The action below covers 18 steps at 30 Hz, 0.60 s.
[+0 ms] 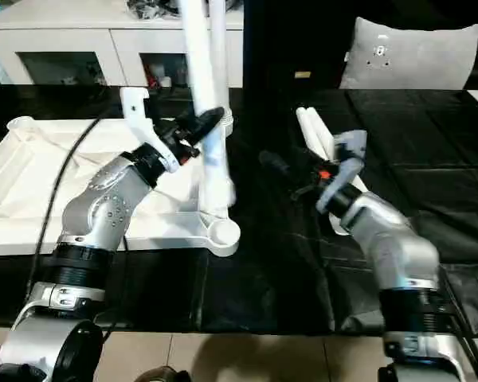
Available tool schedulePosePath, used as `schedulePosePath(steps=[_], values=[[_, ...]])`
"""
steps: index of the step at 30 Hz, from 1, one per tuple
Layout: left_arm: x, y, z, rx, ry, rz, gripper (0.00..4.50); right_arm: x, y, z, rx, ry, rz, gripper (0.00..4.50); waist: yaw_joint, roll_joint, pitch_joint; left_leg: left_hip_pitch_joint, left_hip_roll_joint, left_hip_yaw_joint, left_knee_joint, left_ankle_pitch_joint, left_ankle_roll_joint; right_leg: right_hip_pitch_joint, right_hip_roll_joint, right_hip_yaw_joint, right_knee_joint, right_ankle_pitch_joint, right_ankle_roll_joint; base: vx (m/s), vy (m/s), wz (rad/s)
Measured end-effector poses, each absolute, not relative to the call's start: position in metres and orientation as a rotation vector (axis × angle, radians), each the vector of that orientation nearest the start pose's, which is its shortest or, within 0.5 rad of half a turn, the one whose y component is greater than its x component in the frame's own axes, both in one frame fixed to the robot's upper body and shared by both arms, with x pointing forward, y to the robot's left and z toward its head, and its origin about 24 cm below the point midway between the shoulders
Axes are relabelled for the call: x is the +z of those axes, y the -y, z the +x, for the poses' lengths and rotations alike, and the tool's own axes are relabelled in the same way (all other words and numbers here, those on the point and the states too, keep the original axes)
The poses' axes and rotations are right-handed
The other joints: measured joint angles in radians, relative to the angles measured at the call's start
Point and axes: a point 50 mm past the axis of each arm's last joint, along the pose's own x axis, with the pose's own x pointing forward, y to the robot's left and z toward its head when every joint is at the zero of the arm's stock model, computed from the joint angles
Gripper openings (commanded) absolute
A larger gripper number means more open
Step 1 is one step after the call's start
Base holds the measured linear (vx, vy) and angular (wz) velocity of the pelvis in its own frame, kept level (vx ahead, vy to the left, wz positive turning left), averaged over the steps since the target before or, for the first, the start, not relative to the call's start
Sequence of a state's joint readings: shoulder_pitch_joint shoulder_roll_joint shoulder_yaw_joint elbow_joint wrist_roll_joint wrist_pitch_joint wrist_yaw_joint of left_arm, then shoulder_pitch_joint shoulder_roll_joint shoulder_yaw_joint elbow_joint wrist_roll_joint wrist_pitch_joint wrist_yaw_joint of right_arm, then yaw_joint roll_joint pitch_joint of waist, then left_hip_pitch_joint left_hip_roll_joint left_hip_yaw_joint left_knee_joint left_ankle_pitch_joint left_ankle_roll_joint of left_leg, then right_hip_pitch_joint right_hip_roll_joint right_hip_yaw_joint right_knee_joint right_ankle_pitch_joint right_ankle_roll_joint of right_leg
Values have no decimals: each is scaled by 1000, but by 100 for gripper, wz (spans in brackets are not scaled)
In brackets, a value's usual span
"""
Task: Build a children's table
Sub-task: Pick table leg
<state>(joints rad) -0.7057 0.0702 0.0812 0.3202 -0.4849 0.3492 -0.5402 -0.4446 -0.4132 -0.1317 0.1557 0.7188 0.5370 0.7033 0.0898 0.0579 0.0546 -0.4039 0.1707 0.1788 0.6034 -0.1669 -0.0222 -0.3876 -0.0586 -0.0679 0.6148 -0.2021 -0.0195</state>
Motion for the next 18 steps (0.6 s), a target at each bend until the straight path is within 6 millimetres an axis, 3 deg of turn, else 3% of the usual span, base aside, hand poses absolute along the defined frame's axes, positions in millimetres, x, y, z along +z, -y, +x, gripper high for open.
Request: schedulePosePath(steps=[6,18], values=[[169,-88,348,-906,111,-444,205,140,185,308,880,-60,393,448,8,0,0,0,0,0,0,0,0,1,0,0,0,0,0,0,0,0],[191,-89,319,-1355,95,-563,205,159,179,290,1119,-40,437,448,21,-1,0,0,0,1,0,0,0,0,0,0,0,0,0,0,0,0]])
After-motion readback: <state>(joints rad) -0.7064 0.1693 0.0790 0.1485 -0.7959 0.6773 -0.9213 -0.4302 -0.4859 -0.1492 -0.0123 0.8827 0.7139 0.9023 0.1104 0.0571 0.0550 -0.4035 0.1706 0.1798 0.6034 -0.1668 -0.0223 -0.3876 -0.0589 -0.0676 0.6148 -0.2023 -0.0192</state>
